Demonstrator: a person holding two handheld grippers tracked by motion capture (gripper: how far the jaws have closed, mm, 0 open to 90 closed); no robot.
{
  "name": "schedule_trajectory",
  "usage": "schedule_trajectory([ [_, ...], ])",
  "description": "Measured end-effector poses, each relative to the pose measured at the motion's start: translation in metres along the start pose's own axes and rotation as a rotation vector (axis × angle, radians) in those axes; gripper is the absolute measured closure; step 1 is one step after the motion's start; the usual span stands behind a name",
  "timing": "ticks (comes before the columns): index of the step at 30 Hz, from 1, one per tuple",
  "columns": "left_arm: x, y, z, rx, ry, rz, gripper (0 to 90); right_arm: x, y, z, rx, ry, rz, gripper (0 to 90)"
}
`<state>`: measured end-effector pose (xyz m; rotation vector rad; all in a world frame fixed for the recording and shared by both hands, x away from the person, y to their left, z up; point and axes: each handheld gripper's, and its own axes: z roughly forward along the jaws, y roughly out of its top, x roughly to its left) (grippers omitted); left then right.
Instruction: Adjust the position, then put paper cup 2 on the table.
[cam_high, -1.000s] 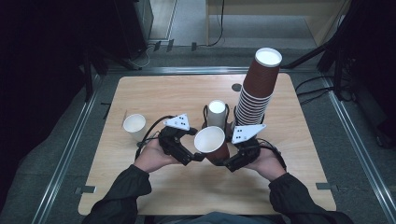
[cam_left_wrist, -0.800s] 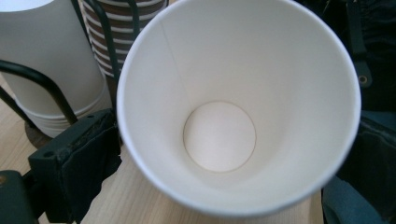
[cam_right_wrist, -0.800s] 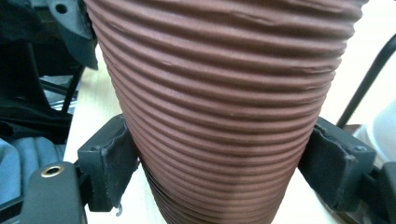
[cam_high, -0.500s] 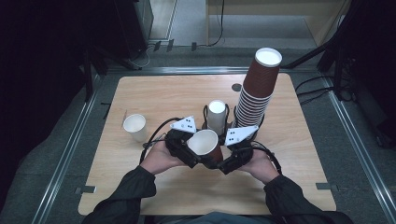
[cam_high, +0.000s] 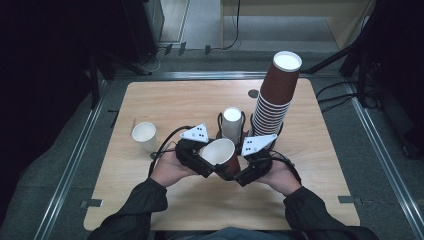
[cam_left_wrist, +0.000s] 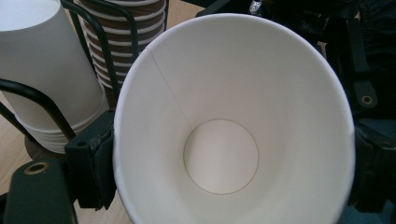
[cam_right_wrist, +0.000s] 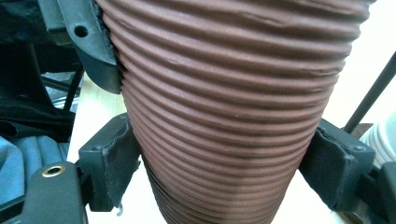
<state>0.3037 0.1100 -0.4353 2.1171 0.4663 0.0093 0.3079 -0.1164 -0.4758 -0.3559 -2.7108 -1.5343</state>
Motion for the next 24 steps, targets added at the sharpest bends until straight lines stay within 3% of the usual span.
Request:
schedule_trajectory([
  [7,0.003,-0.001,-0.005,-0.004,0.022,-0.009,11.2,-0.001,0.0,-0.002,0.036,-0.017,0.018,14.0],
  [24,0.013,-0.006,-0.011,0.045,0.047,-0.037,10.9,-0.002,-0.002,-0.017,0.107,-0.067,0.048,13.9],
])
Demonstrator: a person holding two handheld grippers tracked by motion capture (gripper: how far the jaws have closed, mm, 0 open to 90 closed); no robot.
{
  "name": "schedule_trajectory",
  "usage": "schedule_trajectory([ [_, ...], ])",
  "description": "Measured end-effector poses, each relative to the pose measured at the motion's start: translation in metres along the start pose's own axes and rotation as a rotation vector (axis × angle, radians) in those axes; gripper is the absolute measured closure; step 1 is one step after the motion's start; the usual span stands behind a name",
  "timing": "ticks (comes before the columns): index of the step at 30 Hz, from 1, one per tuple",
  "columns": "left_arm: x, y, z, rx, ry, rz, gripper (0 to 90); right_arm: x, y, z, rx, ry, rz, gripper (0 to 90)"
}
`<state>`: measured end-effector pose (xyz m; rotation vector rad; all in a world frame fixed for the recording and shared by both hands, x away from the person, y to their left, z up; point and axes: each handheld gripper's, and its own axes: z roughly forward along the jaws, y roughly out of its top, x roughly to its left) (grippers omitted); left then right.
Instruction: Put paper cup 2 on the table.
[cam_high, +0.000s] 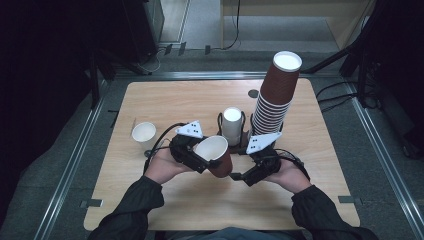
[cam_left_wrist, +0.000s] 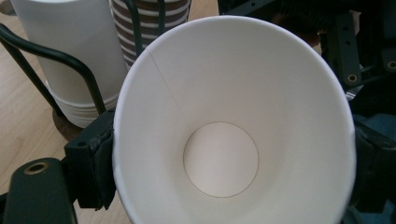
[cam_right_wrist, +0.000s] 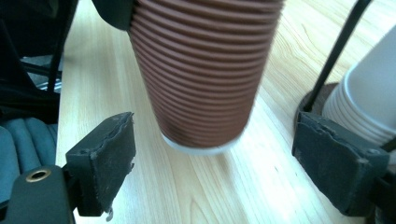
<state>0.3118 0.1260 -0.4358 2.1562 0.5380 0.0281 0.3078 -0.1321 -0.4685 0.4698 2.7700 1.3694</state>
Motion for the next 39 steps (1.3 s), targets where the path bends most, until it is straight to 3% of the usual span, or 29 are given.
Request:
schedule_trajectory([
  [6,0.003,-0.004,-0.002,0.02,-0.03,-0.014,10.7,0.0,-0.002,-0.005,0.017,-0.015,0.004,14.1],
  [15,0.006,-0.011,-0.005,0.062,-0.015,0.009,10.4,-0.001,-0.007,-0.014,0.035,-0.031,0.004,14.1],
  [25,0.011,-0.02,-0.015,0.059,-0.001,0.0,10.1,-0.005,-0.015,-0.021,0.041,-0.061,0.019,14.2],
  [31,0.013,-0.025,-0.022,0.063,0.021,-0.006,10.0,-0.008,-0.02,-0.021,0.053,-0.081,0.016,14.3],
  [39,0.019,-0.039,-0.039,0.055,0.07,-0.047,9.9,-0.014,-0.017,-0.019,0.067,-0.084,0.041,14.4],
])
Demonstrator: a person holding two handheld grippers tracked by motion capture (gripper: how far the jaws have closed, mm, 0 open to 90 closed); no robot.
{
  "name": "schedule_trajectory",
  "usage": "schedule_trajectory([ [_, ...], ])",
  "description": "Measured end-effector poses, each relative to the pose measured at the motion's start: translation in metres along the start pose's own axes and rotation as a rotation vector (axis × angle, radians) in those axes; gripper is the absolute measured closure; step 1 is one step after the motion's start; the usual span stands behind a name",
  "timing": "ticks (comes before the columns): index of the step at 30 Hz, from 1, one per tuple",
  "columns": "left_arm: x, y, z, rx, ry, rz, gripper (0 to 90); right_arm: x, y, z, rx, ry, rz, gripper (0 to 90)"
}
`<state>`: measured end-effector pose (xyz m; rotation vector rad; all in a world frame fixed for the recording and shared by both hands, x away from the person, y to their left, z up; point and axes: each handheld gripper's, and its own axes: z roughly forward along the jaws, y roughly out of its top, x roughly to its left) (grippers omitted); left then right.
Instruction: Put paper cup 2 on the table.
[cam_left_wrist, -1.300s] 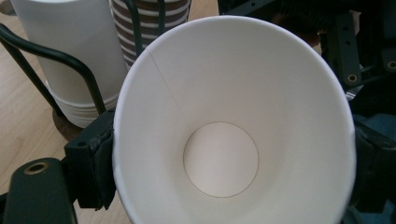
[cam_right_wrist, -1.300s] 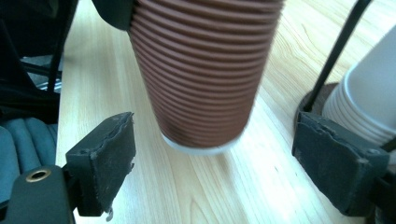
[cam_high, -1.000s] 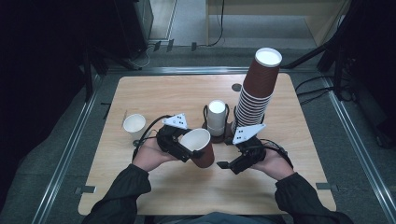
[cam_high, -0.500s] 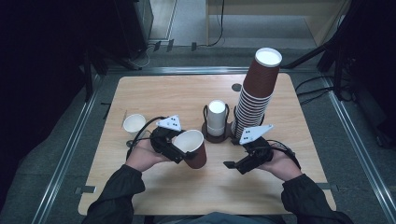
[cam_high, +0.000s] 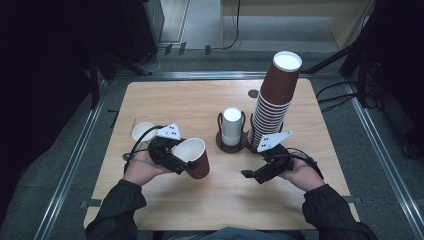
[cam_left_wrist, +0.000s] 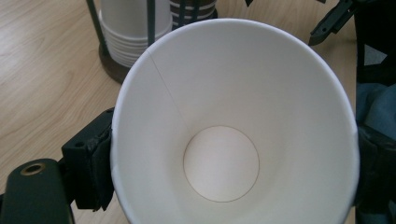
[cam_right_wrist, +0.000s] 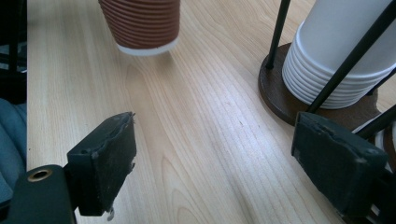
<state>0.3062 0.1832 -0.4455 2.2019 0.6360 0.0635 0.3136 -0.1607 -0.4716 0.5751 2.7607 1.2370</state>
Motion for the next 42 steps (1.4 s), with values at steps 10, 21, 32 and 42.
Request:
schedule_trajectory([
  [10,0.005,-0.017,-0.019,0.004,0.061,-0.033,9.5,-0.005,0.004,0.004,0.01,0.025,0.006,14.5],
  [21,0.013,-0.041,-0.039,0.03,0.163,-0.063,8.7,-0.007,0.007,0.007,0.011,0.027,0.004,14.5],
  [32,0.024,-0.067,-0.052,0.057,0.21,-0.108,7.9,-0.008,0.005,0.009,0.02,0.03,0.008,14.6],
  [42,0.027,-0.079,-0.055,0.072,0.241,-0.096,7.0,-0.009,0.005,0.008,0.014,0.028,0.015,14.7],
])
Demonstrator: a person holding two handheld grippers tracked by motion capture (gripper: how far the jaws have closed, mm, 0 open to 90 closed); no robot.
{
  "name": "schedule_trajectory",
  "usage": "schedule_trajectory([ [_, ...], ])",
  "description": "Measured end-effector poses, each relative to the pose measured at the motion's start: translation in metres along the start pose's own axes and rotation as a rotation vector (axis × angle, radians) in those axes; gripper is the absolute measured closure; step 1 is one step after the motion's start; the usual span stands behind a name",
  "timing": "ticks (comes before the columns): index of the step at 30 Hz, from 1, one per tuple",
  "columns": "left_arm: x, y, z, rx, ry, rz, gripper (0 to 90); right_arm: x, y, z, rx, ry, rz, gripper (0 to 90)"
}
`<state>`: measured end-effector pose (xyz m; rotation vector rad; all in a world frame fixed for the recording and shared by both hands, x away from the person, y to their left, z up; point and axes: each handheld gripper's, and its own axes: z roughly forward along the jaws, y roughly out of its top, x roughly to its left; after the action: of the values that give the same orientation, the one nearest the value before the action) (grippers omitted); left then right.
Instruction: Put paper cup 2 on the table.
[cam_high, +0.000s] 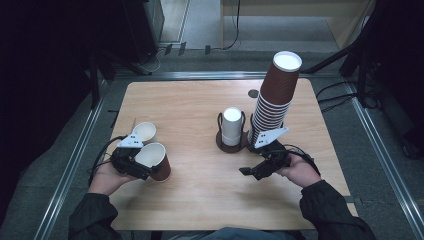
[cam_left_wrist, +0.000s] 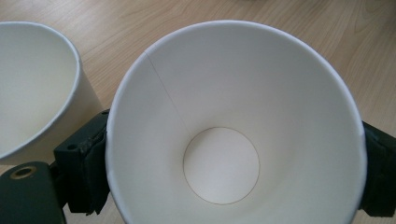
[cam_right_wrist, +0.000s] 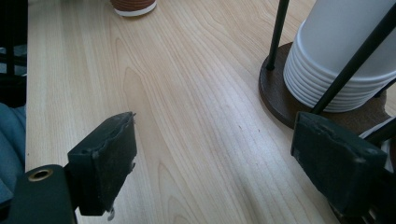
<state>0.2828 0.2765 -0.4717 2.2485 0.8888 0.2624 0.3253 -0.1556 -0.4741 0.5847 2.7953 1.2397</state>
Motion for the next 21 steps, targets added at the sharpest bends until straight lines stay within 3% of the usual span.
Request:
schedule_trajectory([
  [6,-0.0024,0.0,0.0006,0.008,0.0,0.029,5.6,0.0002,0.0001,0.0,0.001,0.001,0.0,14.7],
  [21,-0.0011,0.002,-0.0036,-0.003,-0.03,0.005,1.9,-0.0001,0.0003,-0.0008,-0.001,0.006,0.0,15.0],
])
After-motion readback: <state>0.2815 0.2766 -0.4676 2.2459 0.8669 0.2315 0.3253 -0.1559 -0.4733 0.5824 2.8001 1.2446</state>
